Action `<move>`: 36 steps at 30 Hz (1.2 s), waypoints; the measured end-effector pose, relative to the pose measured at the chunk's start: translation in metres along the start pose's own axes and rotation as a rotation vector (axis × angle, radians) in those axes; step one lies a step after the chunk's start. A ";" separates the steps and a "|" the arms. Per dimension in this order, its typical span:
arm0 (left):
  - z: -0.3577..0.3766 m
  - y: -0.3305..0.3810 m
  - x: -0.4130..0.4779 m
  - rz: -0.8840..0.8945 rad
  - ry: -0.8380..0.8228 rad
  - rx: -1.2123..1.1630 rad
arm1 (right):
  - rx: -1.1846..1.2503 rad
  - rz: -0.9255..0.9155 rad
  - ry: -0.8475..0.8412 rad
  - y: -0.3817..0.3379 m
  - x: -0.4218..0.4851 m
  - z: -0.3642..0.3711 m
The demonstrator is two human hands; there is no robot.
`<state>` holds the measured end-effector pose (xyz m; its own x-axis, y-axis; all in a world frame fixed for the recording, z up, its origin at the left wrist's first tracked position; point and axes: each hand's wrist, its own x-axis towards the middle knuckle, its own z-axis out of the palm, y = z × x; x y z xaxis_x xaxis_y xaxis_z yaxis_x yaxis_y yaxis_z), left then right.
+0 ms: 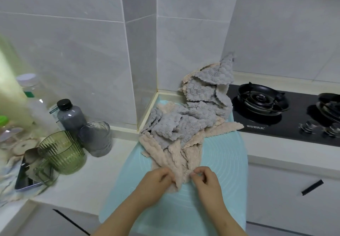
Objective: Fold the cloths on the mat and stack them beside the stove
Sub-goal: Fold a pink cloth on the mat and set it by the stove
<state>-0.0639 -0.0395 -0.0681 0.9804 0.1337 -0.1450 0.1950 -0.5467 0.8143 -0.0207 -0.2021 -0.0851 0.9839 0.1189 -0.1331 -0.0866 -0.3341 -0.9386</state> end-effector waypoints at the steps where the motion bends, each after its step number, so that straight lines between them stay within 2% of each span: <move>1: -0.002 -0.003 0.004 0.019 0.137 0.041 | -0.042 -0.020 0.006 -0.001 0.000 0.000; 3: -0.011 -0.008 0.015 0.072 0.370 0.193 | -0.085 -0.043 -0.003 -0.005 -0.001 0.002; 4: -0.015 -0.011 0.022 0.097 0.402 0.287 | -0.096 -0.057 -0.023 -0.008 -0.002 0.004; 7: -0.024 -0.014 0.040 0.166 0.352 0.662 | -0.219 -0.111 -0.122 -0.015 -0.006 0.011; 10: -0.027 -0.011 0.048 0.047 0.231 0.818 | -0.354 -0.106 -0.192 -0.019 -0.010 0.015; 12: -0.030 -0.008 0.050 -0.028 0.223 0.667 | -0.343 -0.117 -0.206 -0.019 -0.011 0.015; 14: -0.036 0.001 0.049 -0.072 0.273 0.315 | -0.302 -0.141 -0.213 -0.018 -0.011 0.016; 17: -0.037 0.019 0.041 -0.118 0.232 -0.126 | -0.178 -0.123 -0.212 -0.024 -0.008 0.021; 19: -0.037 0.034 0.034 -0.072 0.169 -0.295 | -0.056 -0.133 -0.191 -0.030 -0.003 0.026; 21: -0.037 0.045 0.030 -0.023 0.108 -0.367 | 0.083 -0.139 -0.168 -0.043 -0.001 0.026; 24: -0.042 0.059 0.029 0.027 0.099 -0.444 | 0.232 -0.133 -0.117 -0.067 0.005 0.017; 27: -0.048 0.061 0.035 0.075 0.141 -0.434 | 0.211 -0.160 0.024 -0.083 0.017 0.004; 29: -0.050 0.052 0.043 0.102 0.231 -0.213 | 0.175 -0.154 0.163 -0.079 0.030 -0.004; 31: -0.046 0.041 0.050 0.037 0.295 0.212 | 0.099 -0.081 0.258 -0.065 0.042 -0.008; 32: -0.042 0.035 0.053 -0.042 0.259 0.345 | 0.056 -0.014 0.254 -0.057 0.046 -0.007; 33: -0.037 0.030 0.056 -0.127 0.194 0.366 | 0.046 0.065 0.209 -0.049 0.049 -0.006; 36: -0.021 0.021 0.068 -0.260 0.087 0.129 | 0.136 0.252 0.050 -0.035 0.055 -0.001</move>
<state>0.0066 -0.0245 -0.0490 0.8919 0.3504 -0.2860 0.4468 -0.5843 0.6775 0.0366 -0.1848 -0.0597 0.9349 0.0005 -0.3550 -0.3463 -0.2181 -0.9124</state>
